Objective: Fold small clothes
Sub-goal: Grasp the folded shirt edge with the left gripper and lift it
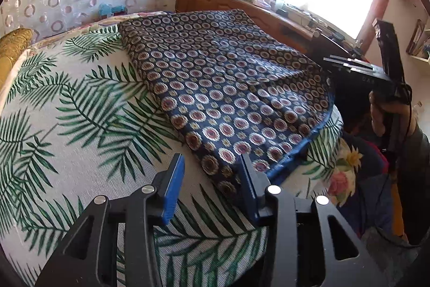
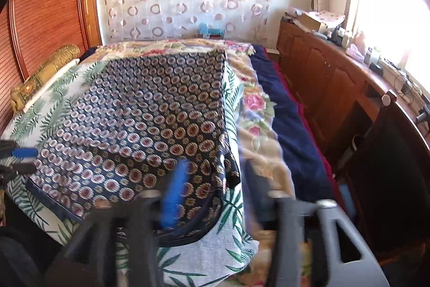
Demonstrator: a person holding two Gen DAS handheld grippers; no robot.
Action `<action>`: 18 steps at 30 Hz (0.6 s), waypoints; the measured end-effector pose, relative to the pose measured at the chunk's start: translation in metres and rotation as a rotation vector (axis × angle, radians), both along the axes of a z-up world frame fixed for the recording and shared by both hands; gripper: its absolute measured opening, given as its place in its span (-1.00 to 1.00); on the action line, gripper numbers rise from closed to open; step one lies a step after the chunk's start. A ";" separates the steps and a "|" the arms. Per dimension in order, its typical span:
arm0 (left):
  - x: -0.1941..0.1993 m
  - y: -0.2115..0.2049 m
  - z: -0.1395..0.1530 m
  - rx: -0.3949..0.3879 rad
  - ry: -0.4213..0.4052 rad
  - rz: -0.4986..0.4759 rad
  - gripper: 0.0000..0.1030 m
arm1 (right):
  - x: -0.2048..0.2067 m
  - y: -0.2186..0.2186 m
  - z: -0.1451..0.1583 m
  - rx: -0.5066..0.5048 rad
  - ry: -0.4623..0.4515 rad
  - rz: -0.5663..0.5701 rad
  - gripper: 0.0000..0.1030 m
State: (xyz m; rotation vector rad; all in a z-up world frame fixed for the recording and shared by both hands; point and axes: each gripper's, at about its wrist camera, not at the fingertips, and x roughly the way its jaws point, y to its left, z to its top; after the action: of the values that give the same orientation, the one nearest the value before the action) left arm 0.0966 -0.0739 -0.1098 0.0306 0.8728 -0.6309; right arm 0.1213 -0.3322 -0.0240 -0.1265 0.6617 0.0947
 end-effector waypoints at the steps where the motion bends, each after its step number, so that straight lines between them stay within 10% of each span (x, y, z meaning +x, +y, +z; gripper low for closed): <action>1: -0.002 -0.001 0.000 0.001 0.002 -0.003 -0.17 | -0.003 0.002 0.003 0.008 -0.011 0.006 0.20; 8: -0.005 -0.004 -0.007 -0.032 0.044 -0.020 -0.19 | -0.016 0.025 0.006 0.030 -0.035 0.092 0.31; 10: -0.004 -0.007 -0.009 -0.030 0.059 -0.029 -0.86 | -0.020 0.031 0.005 0.030 -0.037 0.121 0.37; 18: -0.007 -0.011 0.036 -0.079 -0.053 -0.032 -0.92 | -0.030 0.052 -0.013 0.037 0.022 0.249 0.59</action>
State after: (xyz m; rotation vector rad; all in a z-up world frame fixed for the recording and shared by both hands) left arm 0.0896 -0.0854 -0.0733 -0.0102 0.7967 -0.6911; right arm 0.0915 -0.2800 -0.0374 -0.1724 0.6641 0.3476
